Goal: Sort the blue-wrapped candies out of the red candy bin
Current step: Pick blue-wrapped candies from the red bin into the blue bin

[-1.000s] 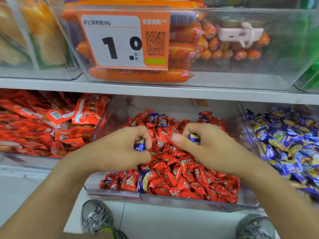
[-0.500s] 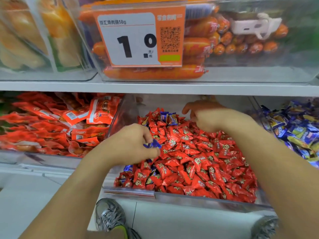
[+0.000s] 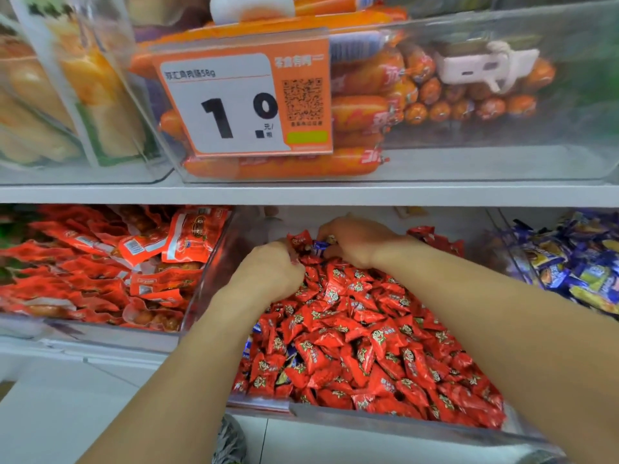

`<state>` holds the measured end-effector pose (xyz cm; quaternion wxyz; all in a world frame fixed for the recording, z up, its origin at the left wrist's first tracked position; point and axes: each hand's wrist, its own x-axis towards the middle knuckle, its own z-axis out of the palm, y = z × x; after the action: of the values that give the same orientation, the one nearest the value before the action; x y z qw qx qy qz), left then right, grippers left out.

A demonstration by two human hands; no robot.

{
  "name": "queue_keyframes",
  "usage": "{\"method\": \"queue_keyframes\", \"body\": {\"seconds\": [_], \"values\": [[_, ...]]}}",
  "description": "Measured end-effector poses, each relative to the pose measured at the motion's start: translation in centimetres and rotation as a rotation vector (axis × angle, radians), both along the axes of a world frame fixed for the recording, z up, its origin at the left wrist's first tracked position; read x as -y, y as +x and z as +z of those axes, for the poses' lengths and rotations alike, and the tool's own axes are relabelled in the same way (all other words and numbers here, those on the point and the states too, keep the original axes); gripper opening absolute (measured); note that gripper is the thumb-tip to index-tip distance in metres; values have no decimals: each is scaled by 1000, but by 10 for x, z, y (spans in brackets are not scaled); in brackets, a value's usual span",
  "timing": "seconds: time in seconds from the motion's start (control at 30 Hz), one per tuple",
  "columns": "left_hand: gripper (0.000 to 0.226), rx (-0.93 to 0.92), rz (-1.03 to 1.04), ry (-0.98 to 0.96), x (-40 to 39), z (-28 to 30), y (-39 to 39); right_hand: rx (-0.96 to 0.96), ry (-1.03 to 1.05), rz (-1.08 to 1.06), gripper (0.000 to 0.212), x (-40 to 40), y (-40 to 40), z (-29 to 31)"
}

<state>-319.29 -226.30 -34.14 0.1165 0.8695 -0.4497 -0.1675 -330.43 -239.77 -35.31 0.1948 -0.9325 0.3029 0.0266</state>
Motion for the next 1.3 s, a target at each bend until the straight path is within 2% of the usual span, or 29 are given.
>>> {"method": "queue_keyframes", "body": {"seconds": [0.1, 0.3, 0.43, 0.5, 0.57, 0.63, 0.77, 0.83, 0.93, 1.0, 1.07, 1.17, 1.23, 1.3], "values": [[30, -4, -9, -71, 3, -6, 4, 33, 20, -27, 34, -2, -7, 10], [20, -355, -145, -377, 9, 13, -12, 80, 155, -176, 20, -25, -43, 56], [21, -505, -247, -410, 4, 19, -35, 339, 299, -211, 9, -42, -86, 63], [24, -704, -299, -389, 1, 23, -52, 459, 460, -253, 14, -54, -109, 65], [27, -902, -305, -381, -1, 27, -67, 560, 632, -258, 28, -66, -131, 68], [28, -996, -275, -386, -3, 31, -81, 606, 663, -280, 36, -74, -153, 69], [25, -845, -290, -338, -13, 42, -100, 744, 727, -451, 15, -82, -197, 70], [30, -811, -299, -343, -16, 51, -116, 806, 711, -521, 15, -84, -221, 70], [36, -793, -322, -380, -10, 68, -156, 861, 589, -620, 17, -79, -249, 70], [38, -772, -442, -386, 1, 72, -190, 930, 466, -694, 30, -70, -264, 68], [33, -626, -596, -407, 17, 70, -221, 959, 349, -753, 35, -60, -279, 64], [17, -358, -728, -470, 43, 65, -253, 878, 156, -761, 22, -45, -300, 52], [26, -303, -794, -406, 58, 61, -261, 852, 58, -752, 16, -38, -310, 50], [39, -232, -865, -267, 64, 57, -260, 833, 46, -743, 14, -33, -313, 51]]}}
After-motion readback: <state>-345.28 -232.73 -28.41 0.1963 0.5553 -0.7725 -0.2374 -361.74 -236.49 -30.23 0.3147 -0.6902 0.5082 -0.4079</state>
